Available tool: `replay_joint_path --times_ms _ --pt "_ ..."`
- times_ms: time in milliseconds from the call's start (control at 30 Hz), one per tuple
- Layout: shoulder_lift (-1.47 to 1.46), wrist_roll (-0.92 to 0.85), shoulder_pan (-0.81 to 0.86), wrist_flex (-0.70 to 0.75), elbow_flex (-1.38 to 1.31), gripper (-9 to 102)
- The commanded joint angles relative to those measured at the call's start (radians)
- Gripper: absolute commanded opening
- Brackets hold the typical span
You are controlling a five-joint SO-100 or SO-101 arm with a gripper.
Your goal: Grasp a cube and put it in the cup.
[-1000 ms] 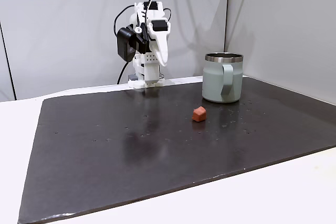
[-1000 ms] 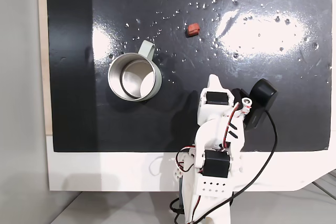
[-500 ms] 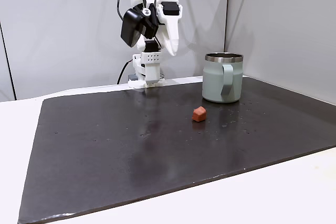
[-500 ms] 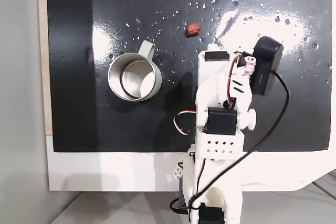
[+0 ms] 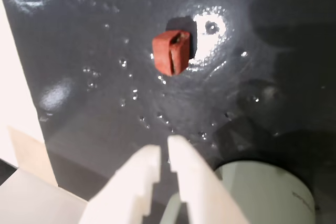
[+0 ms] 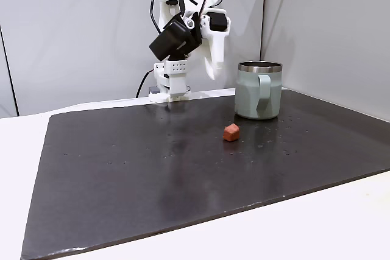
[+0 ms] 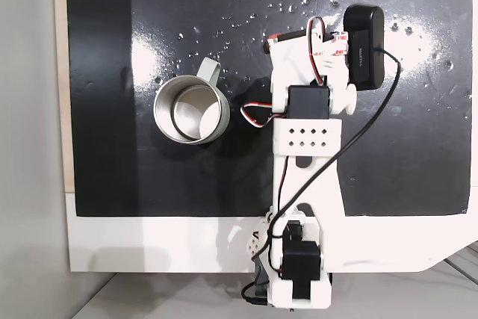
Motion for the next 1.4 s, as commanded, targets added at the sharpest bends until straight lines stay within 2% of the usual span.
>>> replay_joint_path --times_ms 0,367,667,900,1267,1367 --pt "-0.097 -0.014 -0.018 0.072 -0.202 0" --pt "-0.262 -0.009 -0.051 0.164 -0.357 0" --pt "-0.433 -0.011 -0.066 0.293 -0.577 0" --pt "-0.457 -0.021 -0.075 0.321 -0.598 0" --pt "-0.472 -0.011 -0.061 0.341 -0.597 28" --pt "-0.477 -0.015 -0.055 0.341 -0.598 29"
